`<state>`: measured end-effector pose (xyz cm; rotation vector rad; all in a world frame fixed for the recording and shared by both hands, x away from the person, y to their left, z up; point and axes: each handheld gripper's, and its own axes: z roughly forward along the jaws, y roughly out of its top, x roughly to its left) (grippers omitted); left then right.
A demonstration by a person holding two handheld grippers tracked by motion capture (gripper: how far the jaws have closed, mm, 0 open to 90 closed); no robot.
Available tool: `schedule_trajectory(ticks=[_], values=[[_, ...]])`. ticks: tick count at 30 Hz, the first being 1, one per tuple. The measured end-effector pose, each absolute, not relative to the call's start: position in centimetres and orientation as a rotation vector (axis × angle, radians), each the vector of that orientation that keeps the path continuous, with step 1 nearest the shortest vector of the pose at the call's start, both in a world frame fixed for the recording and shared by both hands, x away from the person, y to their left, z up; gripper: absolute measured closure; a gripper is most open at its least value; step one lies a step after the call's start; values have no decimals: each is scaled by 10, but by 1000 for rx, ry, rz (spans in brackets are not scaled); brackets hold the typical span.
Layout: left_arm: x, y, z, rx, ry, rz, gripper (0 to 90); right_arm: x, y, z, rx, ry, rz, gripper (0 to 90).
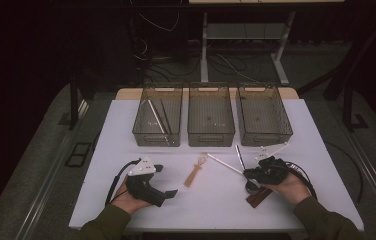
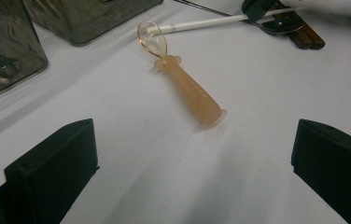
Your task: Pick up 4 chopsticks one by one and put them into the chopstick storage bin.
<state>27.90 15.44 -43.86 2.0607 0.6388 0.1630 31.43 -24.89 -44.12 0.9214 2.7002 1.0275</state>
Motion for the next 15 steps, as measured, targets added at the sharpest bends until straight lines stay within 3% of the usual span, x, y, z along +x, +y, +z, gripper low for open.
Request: schedule_trajectory(ticks=[15], values=[[279, 154, -438, 2061, 636, 166, 0, 316, -259, -431, 923, 2709, 1075, 849]])
